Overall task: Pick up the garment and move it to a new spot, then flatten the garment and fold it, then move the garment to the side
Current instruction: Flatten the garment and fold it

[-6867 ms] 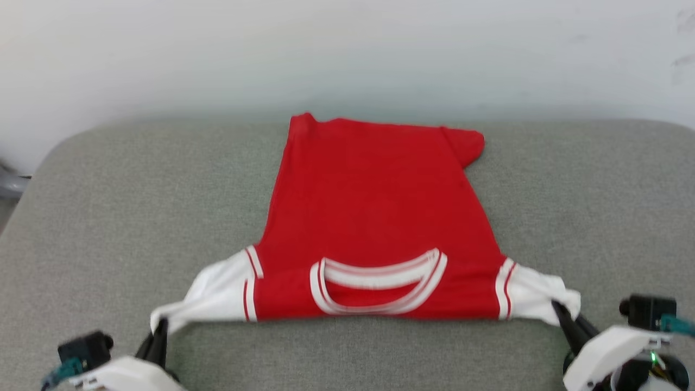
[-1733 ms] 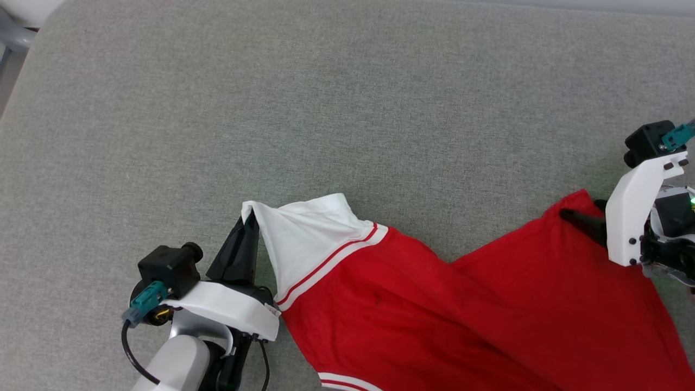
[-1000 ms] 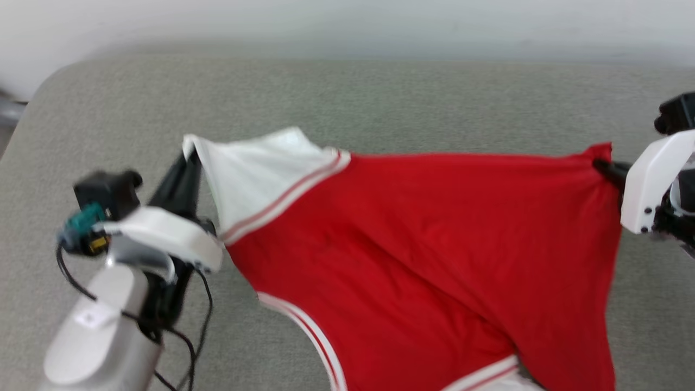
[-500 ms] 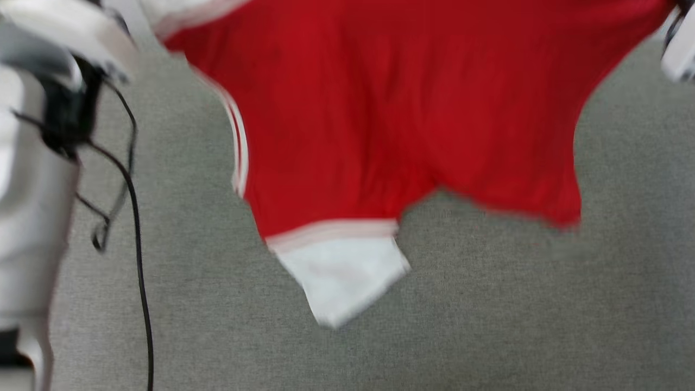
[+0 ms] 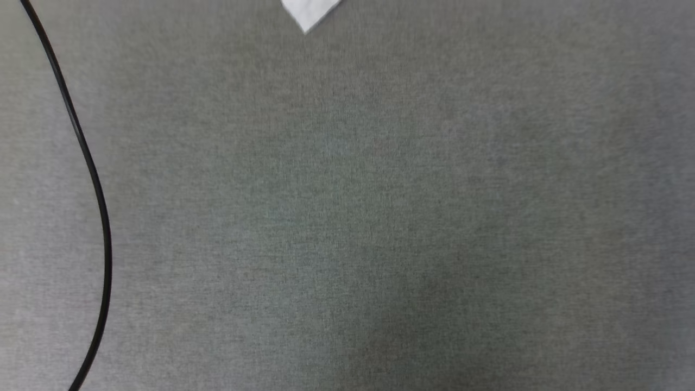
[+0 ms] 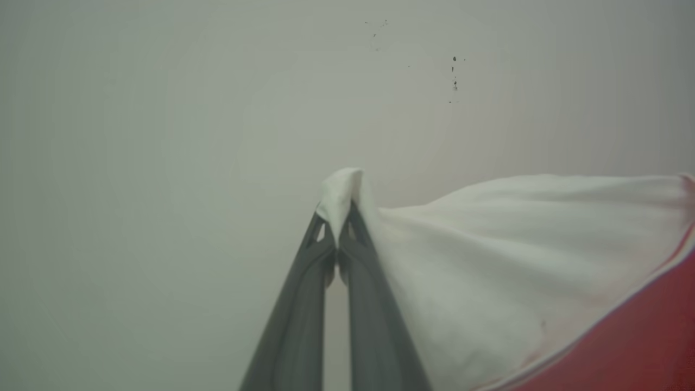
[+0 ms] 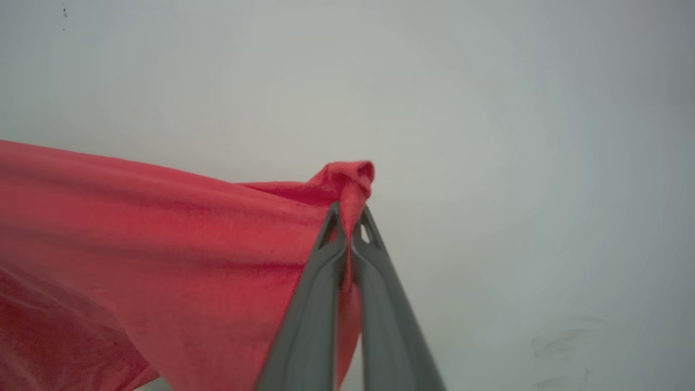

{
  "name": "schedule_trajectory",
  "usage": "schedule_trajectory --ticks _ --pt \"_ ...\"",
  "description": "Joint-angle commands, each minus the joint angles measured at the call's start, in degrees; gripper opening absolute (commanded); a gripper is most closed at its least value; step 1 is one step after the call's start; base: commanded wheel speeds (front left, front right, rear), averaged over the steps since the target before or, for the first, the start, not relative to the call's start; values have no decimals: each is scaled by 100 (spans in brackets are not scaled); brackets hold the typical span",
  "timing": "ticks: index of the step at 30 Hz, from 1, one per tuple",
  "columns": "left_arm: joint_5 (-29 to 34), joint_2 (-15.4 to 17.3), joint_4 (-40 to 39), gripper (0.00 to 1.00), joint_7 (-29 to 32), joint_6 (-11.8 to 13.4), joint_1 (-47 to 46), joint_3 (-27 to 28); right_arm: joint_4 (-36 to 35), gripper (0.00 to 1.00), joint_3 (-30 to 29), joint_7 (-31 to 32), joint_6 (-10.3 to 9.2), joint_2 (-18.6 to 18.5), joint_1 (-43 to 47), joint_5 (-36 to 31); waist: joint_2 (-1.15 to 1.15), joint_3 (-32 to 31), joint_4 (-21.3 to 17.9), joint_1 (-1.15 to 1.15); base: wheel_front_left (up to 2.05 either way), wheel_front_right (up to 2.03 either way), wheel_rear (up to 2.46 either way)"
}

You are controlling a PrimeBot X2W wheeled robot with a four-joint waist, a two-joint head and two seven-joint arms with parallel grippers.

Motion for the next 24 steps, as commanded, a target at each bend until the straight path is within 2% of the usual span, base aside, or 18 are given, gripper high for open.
schedule_trajectory --ticks 1,7,14,19,24 --pt "13 38 206 0 -5 -28 -229 25 129 0 -37 -8 -17 12 -234 -53 0 501 47 -1 0 0 0" --pt "-99 -116 774 0 -132 -178 -624 13 453 0 38 -123 -16 166 -700 -158 0 1091 112 -1 0 0 0" --pt "-357 -312 1400 0 -327 -424 -418 58 779 0 286 -282 -17 225 -558 -23 0 1354 190 -1 0 0 0" --pt "-730 -393 1779 0 -599 -617 179 126 944 0 669 -447 -16 188 -35 291 0 1168 229 -1 0 0 0" --pt "-1129 -421 1909 0 -862 -684 1359 112 953 0 1082 -709 -16 90 1074 717 0 654 237 -1 0 0 0"
